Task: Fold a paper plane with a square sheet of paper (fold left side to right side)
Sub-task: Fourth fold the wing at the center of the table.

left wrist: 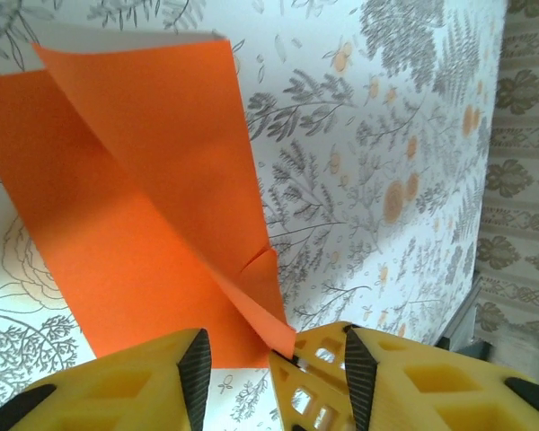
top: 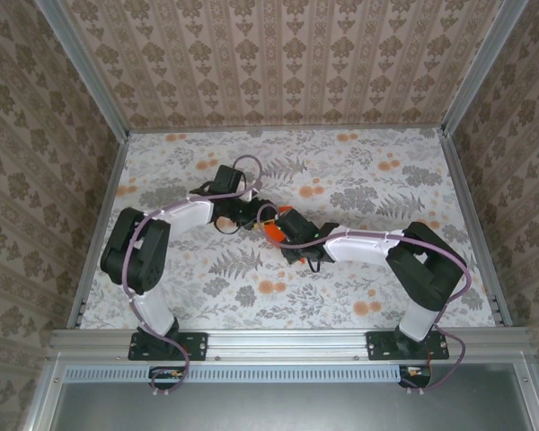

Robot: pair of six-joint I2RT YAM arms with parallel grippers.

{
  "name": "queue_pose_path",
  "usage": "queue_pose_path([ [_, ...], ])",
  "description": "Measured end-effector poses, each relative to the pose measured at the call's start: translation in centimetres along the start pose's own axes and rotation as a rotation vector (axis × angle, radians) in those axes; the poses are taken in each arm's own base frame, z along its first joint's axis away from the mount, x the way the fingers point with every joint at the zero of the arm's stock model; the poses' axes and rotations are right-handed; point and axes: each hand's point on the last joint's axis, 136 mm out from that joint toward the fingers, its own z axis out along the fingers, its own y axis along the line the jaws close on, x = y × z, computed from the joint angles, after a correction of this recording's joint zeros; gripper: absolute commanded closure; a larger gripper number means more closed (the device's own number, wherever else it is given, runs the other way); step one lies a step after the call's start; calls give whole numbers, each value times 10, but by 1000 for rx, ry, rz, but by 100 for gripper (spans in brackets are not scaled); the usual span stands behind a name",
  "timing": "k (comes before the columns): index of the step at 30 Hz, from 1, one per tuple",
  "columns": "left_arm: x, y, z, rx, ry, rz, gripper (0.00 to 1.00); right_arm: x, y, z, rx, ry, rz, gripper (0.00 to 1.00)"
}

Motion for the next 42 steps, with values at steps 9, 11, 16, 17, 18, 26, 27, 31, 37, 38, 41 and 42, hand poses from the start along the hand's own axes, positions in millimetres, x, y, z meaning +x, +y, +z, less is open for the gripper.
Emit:
queue_pose_path([
  [9, -7, 12, -32, -10, -76, -26, 55, 1, 4, 2, -76, 23, 50, 99],
  [11, -2, 21, -31, -24, -67, -43, 58, 1, 5, 2, -104, 31, 66, 99],
  [16, 10, 30, -18, -32, -28, -57, 58, -1, 7, 2, -179, 49, 119, 99],
  [17, 11, 32, -15, -33, -22, -58, 58, -2, 8, 1, -195, 48, 127, 99],
  [18, 13, 34, -11, -35, -13, -60, 57, -4, 9, 1, -210, 46, 136, 99],
  [26, 30, 42, 21, -49, 69, -64, 57, -9, 10, 1, -290, 49, 208, 100],
  [27, 31, 41, 23, -48, 74, -63, 57, -9, 10, 1, -297, 51, 215, 100],
  [31, 25, 38, 29, -40, 75, -55, 57, -8, 11, 3, -316, 56, 226, 100],
  [37, 22, 39, 34, -39, 77, -54, 57, -6, 13, 6, -328, 68, 233, 100],
  [38, 22, 40, 34, -40, 78, -56, 57, -5, 13, 7, -328, 71, 233, 100],
  [41, 23, 42, 38, -44, 87, -59, 57, -4, 13, 8, -330, 76, 238, 100],
  [42, 22, 42, 39, -45, 89, -60, 57, -4, 13, 8, -330, 77, 241, 100],
])
